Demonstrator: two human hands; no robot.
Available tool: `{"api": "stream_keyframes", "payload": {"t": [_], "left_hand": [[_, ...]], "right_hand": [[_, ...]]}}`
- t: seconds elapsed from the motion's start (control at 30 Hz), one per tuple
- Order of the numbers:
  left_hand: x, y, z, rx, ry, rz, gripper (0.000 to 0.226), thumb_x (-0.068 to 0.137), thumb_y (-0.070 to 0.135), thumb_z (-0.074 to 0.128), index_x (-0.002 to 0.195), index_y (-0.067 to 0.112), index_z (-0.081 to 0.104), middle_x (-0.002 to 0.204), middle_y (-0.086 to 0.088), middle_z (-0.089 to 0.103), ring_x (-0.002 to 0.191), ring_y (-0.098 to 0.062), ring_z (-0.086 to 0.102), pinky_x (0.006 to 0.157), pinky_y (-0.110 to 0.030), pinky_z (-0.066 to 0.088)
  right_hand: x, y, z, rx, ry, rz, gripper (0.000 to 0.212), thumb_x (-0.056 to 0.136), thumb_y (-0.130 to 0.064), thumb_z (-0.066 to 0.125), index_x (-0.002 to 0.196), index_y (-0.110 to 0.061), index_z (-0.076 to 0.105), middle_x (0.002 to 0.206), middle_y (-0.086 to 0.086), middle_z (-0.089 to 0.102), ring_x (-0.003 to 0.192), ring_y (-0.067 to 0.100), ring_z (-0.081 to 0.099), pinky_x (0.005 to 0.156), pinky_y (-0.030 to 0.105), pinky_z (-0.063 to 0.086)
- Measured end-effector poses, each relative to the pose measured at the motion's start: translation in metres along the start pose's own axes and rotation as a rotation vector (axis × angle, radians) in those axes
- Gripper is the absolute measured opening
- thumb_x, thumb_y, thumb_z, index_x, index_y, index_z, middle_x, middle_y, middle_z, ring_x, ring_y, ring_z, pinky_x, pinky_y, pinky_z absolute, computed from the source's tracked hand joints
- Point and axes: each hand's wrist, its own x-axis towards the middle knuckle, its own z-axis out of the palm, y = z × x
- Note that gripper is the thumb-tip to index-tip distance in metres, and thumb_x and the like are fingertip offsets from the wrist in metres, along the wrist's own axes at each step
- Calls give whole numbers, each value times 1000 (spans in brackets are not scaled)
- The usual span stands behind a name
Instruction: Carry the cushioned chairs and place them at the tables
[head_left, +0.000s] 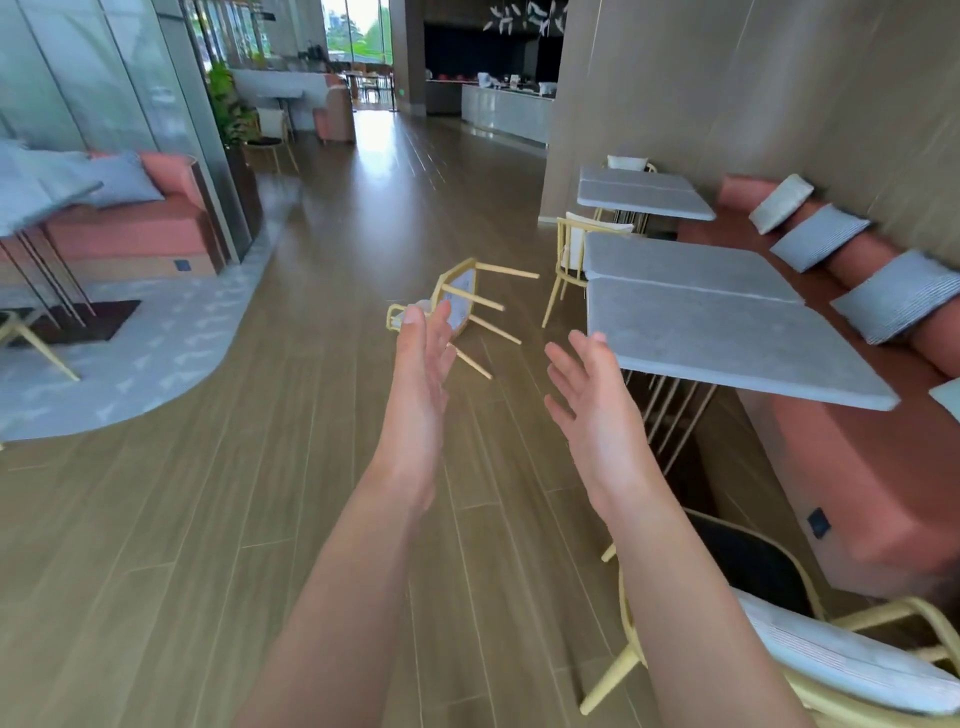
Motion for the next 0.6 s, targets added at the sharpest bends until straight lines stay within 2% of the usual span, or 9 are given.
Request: {"api": "stream_keyframes", "payload": {"t": [0.13, 0.27, 0.3, 0.37, 0.43, 0.47, 0.6], "left_hand": [[21, -1, -22, -21, 76, -2, 79, 90, 76, 19, 156, 37, 35, 159, 17, 39, 143, -1, 37, 122, -39, 16], [51, -8, -34, -67, 141, -20, 70, 98, 70, 20, 155, 33, 39, 158, 8, 42, 144, -9, 40, 124, -45, 18], [60, -10, -35, -57, 145, -25, 72, 96, 72, 22, 153, 34, 41, 156, 9, 44, 143, -9, 41, 122, -44, 19], [84, -15, -38, -33, 168, -23, 68, 93, 74, 22, 147, 40, 45, 147, 14, 50, 140, -7, 44, 120, -44, 21], [109, -20, -39, -18, 200, -16, 60, 99, 70, 19, 144, 42, 47, 145, 16, 52, 138, -5, 46, 122, -46, 22], [121, -22, -40, -13, 213, -16, 61, 99, 69, 19, 146, 41, 46, 149, 15, 50, 137, -5, 47, 122, -46, 22], [183, -29, -36, 30, 257, -21, 66, 98, 71, 21, 152, 39, 42, 156, 11, 45, 138, -6, 46, 122, -46, 22]], "right_hand": [[26, 9, 22, 11, -58, 46, 57, 104, -55, 30, 154, -29, 34, 151, -10, 49, 142, 10, 39, 123, 42, 26], [61, 18, 36, 47, -80, 66, 51, 104, -52, 33, 149, -29, 42, 146, -9, 54, 140, 9, 42, 121, 40, 29], [73, 21, 38, 47, -86, 62, 46, 104, -51, 32, 144, -32, 47, 142, -11, 56, 139, 8, 43, 121, 39, 30], [103, 26, 43, 38, -112, 61, 31, 105, -51, 31, 123, -45, 56, 127, -19, 62, 137, 6, 44, 119, 38, 31], [133, 30, 47, 51, -142, 58, 28, 105, -51, 30, 108, -48, 57, 115, -24, 63, 134, 4, 46, 118, 37, 31], [145, 31, 47, 61, -147, 59, 28, 105, -51, 30, 110, -47, 57, 114, -24, 63, 133, 4, 47, 118, 38, 31], [211, 34, 51, 105, -182, 83, 40, 105, -51, 31, 137, -36, 51, 127, -15, 61, 135, 6, 46, 119, 38, 30]]}}
